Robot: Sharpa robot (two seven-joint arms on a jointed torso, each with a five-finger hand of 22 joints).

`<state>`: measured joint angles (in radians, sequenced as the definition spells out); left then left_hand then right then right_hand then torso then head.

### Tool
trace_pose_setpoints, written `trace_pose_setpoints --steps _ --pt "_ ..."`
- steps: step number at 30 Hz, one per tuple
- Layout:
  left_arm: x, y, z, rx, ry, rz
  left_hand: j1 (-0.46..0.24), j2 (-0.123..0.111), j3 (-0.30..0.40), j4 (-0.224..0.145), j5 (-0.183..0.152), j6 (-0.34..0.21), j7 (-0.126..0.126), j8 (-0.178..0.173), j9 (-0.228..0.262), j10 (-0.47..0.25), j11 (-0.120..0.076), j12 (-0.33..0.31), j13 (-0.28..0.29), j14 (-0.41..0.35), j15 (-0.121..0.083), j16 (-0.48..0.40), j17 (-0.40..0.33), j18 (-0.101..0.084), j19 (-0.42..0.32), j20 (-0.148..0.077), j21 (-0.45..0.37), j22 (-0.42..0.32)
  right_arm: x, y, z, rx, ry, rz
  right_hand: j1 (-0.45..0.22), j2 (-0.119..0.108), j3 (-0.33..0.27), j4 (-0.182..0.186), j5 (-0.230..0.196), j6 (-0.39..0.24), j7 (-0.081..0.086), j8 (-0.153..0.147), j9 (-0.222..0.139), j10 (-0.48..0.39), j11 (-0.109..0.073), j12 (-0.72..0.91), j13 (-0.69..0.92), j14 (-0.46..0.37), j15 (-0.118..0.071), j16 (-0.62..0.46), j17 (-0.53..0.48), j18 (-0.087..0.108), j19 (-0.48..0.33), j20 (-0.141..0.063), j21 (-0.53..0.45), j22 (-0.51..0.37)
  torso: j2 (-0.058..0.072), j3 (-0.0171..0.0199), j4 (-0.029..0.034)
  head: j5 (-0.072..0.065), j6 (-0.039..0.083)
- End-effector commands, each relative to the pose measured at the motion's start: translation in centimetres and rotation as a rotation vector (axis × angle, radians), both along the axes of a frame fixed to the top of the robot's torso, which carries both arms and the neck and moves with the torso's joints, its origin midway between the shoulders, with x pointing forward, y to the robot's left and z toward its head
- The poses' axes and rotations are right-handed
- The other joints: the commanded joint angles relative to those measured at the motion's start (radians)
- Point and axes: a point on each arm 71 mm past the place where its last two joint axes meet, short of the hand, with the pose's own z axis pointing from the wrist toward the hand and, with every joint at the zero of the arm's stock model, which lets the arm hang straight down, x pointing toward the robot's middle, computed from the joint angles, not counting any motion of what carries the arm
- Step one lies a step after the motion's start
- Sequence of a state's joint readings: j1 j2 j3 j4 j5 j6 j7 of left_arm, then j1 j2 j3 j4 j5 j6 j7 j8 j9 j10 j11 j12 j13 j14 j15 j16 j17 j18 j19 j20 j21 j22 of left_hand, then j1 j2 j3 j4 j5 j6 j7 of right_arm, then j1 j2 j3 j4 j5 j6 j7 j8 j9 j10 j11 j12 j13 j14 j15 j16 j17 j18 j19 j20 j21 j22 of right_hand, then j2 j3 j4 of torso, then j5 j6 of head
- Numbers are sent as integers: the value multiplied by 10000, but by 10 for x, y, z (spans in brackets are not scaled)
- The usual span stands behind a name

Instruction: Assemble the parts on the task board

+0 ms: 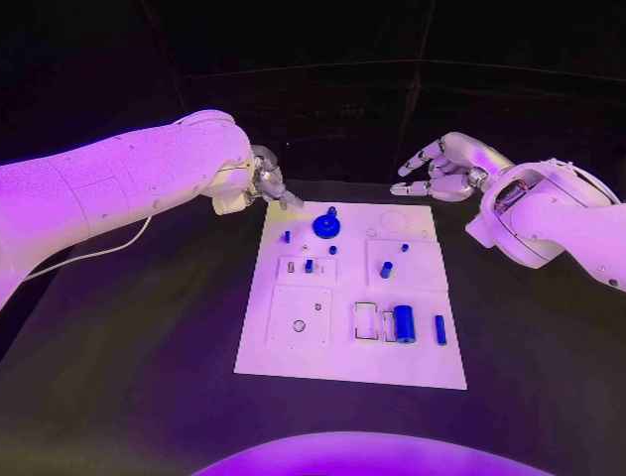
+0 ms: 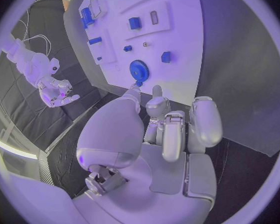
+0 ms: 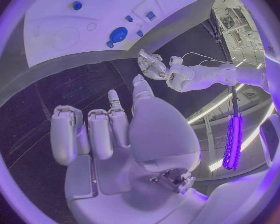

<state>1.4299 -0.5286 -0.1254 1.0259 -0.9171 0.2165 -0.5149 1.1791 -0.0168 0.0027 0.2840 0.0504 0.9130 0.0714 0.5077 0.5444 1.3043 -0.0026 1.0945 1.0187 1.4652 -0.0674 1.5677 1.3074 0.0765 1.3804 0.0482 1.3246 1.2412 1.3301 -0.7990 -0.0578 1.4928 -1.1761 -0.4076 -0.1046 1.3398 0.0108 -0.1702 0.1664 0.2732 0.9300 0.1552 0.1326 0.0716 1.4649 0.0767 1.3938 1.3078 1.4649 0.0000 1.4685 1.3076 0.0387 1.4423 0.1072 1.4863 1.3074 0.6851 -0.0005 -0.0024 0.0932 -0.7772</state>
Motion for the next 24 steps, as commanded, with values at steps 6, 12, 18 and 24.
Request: trace_pose_setpoints --steps 6,12,18,24 --pt "3 -3 -15 911 508 -606 -29 124 -238 62 19 149 -16 -67 -91 101 -8 41 -34 1056 44 31 2634 46 79 2 29 12 1 4 2 66 -83 81 96 21 -59 -1 85 -29 -5 41 -15 0 -84 -53 1112 627 -48 -71 633 59 -46 -4 -72 834 11 -17 -31 53 -36" --pt "4 -4 -18 1055 627 -649 -77 192 -344 57 20 259 -49 7 -76 87 -31 30 -63 1056 31 31 2634 51 76 -3 13 3 1 4 2 66 -82 86 126 34 -66 -2 120 -33 -4 41 -15 -5 -84 -61 1106 625 -49 -77 625 63 -57 -4 -80 820 1 -9 -26 37 -59" --pt "3 -5 -20 1298 913 -681 -258 260 -559 73 16 267 -63 39 -72 56 -45 -1 -122 1056 15 31 2634 54 75 -17 -4 -1 1 5 2 63 -76 99 204 73 -92 3 259 -35 -4 48 -15 -8 -84 -62 1105 626 -50 -78 628 62 -53 -6 -81 825 -3 -2 -11 10 -93" --pt "3 -5 -22 1461 1106 -680 -276 272 -583 73 16 265 -64 41 -72 48 -46 -13 -138 1056 15 31 2634 56 72 -19 -10 -6 1 5 1 59 -71 96 236 90 -114 13 349 -35 -4 52 -15 -11 -85 -65 1102 626 -50 -81 624 63 -55 -6 -84 821 -3 0 -9 39 -78"
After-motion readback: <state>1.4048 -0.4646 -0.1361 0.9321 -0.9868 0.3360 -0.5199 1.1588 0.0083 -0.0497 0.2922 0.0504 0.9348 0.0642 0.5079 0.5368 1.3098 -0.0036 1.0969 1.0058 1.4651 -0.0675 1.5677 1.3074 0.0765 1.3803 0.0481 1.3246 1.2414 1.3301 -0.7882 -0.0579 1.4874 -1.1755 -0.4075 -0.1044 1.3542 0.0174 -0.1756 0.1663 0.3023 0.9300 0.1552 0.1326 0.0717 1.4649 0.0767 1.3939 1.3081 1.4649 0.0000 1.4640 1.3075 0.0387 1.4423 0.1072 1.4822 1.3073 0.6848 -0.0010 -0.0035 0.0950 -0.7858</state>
